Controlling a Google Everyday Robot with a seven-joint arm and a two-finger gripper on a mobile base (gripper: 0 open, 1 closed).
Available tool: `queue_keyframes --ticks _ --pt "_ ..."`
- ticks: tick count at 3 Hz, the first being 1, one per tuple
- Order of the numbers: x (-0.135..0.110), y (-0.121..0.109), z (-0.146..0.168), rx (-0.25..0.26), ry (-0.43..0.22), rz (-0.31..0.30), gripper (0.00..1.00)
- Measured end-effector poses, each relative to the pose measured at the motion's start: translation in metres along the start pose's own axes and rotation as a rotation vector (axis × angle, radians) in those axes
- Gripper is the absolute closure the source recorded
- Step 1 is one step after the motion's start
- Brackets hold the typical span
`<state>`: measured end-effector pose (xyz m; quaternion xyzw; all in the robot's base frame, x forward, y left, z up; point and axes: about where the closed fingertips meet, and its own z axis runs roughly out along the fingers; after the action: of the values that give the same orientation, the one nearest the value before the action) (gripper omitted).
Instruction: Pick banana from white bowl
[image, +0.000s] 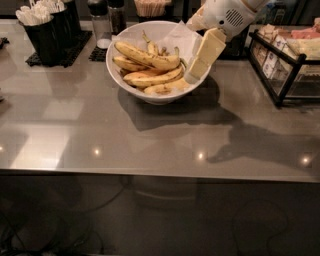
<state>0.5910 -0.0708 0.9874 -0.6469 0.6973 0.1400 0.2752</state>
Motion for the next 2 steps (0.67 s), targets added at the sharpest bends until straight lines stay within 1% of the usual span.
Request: queue_keyframes --ticks 1,2 --pt "-0.001 -0.002 0.0 0.009 -0.008 0.003 0.0" --pt "-0.005 -0.021 0.009 0.031 -0.082 0.024 0.0"
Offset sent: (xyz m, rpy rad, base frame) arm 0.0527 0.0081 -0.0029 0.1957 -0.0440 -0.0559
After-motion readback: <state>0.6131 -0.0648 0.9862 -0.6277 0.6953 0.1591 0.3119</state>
